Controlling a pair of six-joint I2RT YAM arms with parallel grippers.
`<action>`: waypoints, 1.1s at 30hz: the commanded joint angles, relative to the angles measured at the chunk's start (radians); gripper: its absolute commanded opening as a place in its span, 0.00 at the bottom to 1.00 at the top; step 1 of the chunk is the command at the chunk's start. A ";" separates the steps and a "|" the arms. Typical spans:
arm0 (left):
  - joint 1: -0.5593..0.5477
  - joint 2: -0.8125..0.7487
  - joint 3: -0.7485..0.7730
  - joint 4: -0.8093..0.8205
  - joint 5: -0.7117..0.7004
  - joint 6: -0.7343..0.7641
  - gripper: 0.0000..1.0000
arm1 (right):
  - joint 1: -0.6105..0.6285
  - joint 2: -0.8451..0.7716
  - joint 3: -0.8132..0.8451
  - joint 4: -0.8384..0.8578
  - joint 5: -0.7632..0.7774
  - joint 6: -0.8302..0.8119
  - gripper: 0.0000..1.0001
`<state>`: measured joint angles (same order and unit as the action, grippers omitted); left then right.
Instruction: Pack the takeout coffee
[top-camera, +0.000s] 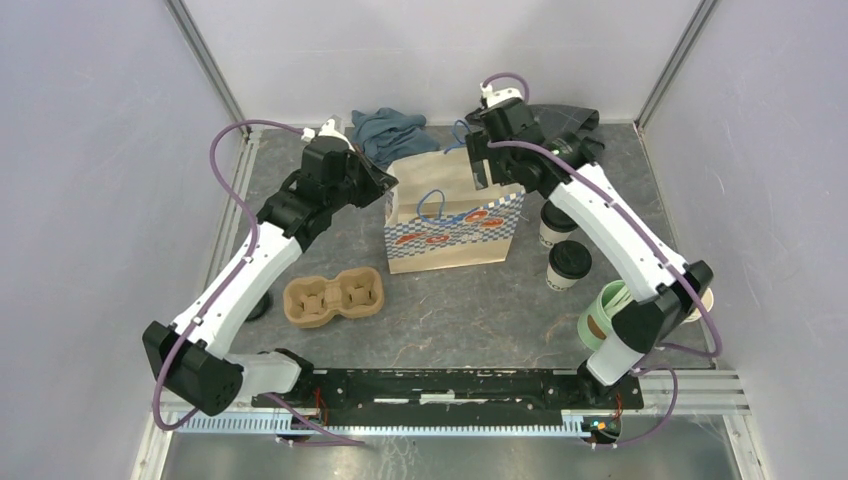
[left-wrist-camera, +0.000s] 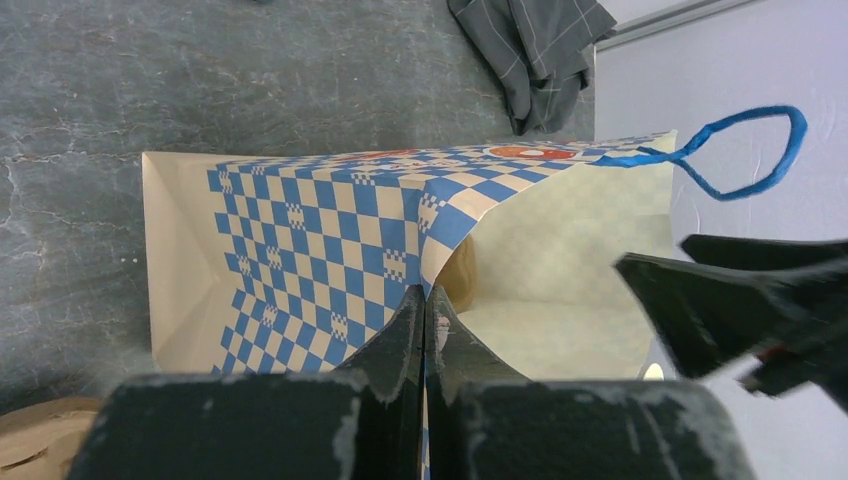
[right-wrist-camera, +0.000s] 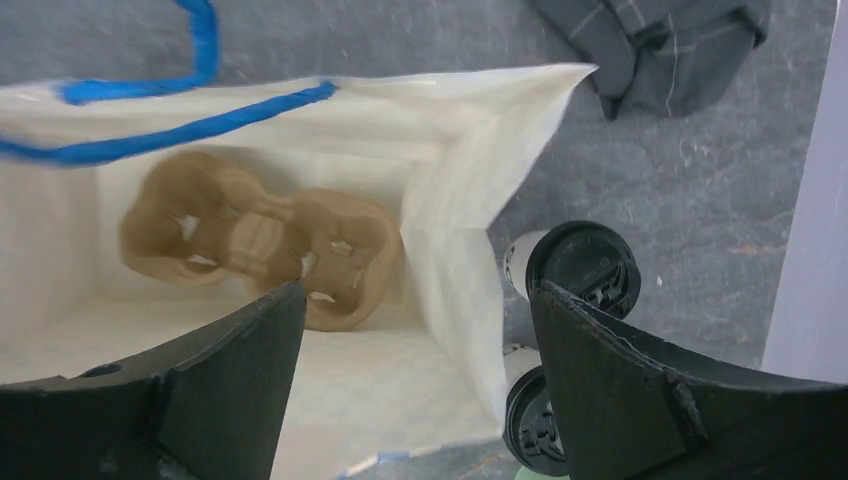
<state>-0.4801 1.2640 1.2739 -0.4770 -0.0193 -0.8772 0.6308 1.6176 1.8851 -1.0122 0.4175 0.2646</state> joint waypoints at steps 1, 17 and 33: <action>-0.003 0.013 0.046 0.058 0.060 0.069 0.02 | -0.007 0.007 -0.058 0.011 0.117 0.071 0.85; 0.000 -0.075 -0.080 0.408 -0.045 0.286 0.02 | -0.044 -0.208 -0.428 0.713 -0.057 -0.295 0.00; -0.002 -0.431 -0.689 0.858 -0.009 0.353 0.02 | -0.042 -0.471 -1.040 1.233 -0.398 -0.271 0.00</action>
<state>-0.4801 0.8944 0.6128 0.2882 -0.0441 -0.5861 0.5873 1.2022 0.8902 0.1280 0.1223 -0.0692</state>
